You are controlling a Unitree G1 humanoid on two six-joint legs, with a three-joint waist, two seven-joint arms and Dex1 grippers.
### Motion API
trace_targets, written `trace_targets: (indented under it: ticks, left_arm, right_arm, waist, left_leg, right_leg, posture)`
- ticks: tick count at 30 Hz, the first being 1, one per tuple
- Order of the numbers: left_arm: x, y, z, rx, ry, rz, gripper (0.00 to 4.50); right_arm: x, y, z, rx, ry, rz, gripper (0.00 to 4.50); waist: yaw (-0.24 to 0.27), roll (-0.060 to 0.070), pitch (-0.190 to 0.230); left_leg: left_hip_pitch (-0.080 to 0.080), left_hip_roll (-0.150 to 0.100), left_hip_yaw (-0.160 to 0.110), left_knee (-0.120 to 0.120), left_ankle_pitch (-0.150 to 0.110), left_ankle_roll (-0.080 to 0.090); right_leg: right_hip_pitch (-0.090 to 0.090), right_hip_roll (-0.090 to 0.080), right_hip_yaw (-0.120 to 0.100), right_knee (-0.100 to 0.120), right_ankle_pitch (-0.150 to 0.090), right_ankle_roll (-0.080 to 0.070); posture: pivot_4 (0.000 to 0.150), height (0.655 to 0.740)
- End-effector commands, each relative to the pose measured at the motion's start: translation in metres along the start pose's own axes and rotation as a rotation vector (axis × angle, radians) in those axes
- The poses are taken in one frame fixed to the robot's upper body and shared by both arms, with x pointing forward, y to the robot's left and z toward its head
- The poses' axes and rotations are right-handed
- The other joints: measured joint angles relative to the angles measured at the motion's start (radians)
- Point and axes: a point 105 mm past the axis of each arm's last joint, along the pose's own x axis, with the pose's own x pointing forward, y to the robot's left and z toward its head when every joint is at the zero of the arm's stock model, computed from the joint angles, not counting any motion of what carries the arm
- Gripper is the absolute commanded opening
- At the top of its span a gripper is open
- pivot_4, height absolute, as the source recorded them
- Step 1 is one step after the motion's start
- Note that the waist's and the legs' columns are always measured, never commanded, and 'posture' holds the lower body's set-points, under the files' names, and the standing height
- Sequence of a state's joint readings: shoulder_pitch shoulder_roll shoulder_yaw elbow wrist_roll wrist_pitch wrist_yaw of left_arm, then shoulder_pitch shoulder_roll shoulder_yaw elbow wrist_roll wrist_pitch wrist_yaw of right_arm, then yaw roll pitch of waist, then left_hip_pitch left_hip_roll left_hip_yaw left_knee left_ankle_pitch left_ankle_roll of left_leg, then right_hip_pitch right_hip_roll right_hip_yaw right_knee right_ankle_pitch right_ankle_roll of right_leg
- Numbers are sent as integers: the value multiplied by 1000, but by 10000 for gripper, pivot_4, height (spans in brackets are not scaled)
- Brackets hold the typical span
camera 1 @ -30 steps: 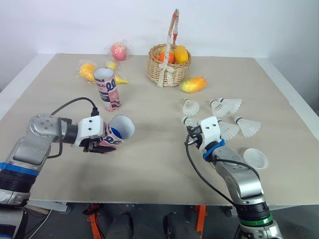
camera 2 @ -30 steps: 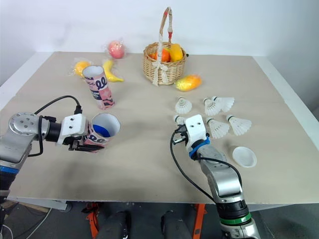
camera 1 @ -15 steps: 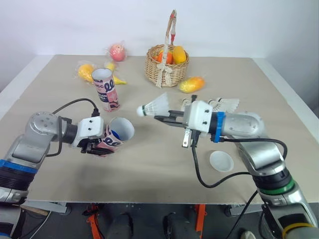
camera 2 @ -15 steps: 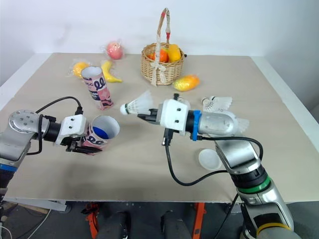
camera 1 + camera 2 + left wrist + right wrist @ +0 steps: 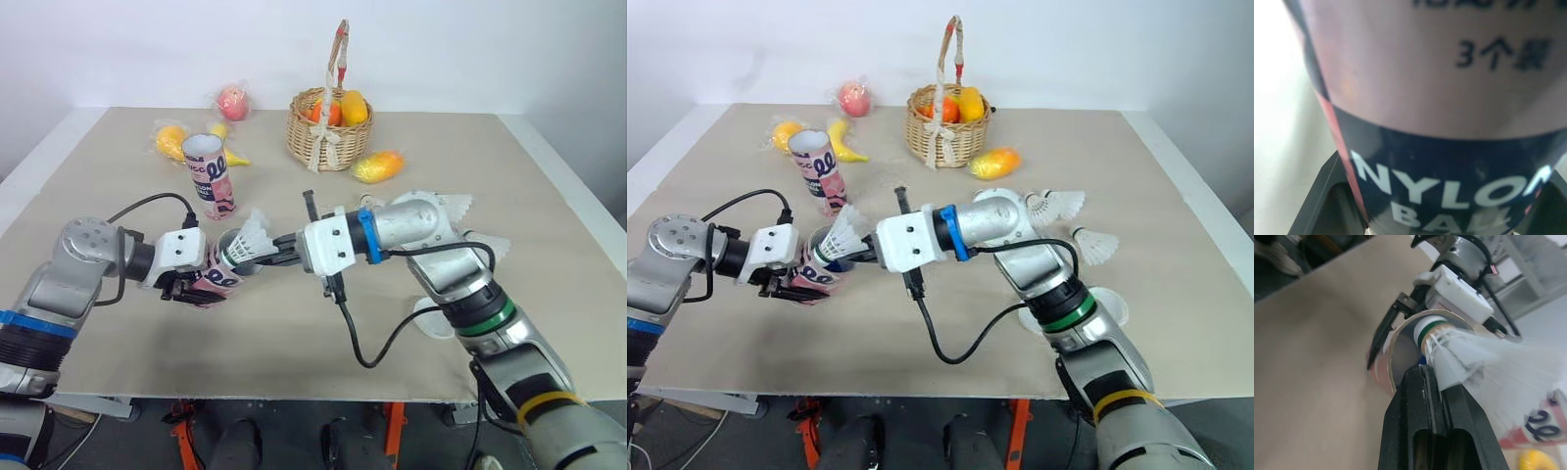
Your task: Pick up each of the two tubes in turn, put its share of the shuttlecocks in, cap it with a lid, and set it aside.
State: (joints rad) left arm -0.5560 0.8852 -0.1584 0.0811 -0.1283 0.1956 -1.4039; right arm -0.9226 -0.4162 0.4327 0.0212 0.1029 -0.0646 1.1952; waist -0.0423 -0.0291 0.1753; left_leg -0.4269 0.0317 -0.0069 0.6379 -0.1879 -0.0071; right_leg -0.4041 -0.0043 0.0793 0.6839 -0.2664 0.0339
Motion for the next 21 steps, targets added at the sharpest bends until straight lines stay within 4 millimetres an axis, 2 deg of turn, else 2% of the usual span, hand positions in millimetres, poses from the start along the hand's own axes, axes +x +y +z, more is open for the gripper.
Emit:
trace_targets:
  ticks: [1, 5, 9, 12, 14, 16, 18, 21]
  left_arm:
    - [11, -10, -6, -29, 12, -63, 28665]
    - [12, -12, -5, -32, 7, -63, 28665]
    - [14, -15, -4, -38, -1, -63, 28665]
    - [14, -18, -5, -52, -8, -52, 28665]
    - [13, -21, -8, -63, -3, -49, 28665]
    - [12, -23, -9, -69, 0, -47, 28665]
    - [11, -25, -9, -73, -2, -42, 28665]
    - [12, -25, -9, -73, -4, -34, 28665]
  right_arm:
    - [3, -4, 13, 58, -84, 23, 10190]
    - [-10, -8, 19, 185, -150, 9, 29034]
    - [-54, -21, 8, 346, -165, -145, 29034]
    - [-92, -25, -22, 467, -85, -451, 29034]
    - [-108, -21, -57, 575, 55, -684, 29034]
    - [-116, -12, -80, 654, 165, -824, 29034]
    - [-116, 4, -101, 728, 281, -948, 29034]
    - [-109, 21, -116, 800, 389, -1036, 29034]
  waist:
    - [0, 0, 0]
    - [1, 0, 0]
    - [4, 0, 0]
    - [6, -1, 0]
    - [6, 0, -1]
    - [4, 3, -2]
    - [-1, 6, -4]
    - [-2, 8, -5]
  left_leg:
    - [0, 0, 0, 0, 0, 0]
    - [0, 0, -1, 0, 0, 0]
    - [0, 0, -1, 0, 0, 0]
    - [0, -1, -1, 0, 0, 0]
    - [0, -1, -1, -1, 0, 0]
    - [0, -2, 0, -2, 0, 0]
    - [0, -1, 1, -3, 0, 0]
    - [0, -1, 0, -3, 0, 0]
  right_leg:
    - [0, 0, 0, 0, 0, 0]
    - [0, -1, -1, 0, 0, 0]
    - [1, -3, -2, 0, 0, 0]
    - [2, -5, -2, 0, -1, 1]
    - [1, -5, -2, 0, -1, 0]
    - [0, -3, -2, 0, -1, -1]
    - [-1, -2, -1, 0, -1, -2]
    - [-1, 0, 1, 1, -2, -1]
  posture:
    - [1500, 7400]
    - [1500, 7400]
    - [1500, 7400]
    - [1500, 7400]
    - [1500, 7400]
    - [1500, 7400]
    - [1500, 7400]
    - [1500, 7400]
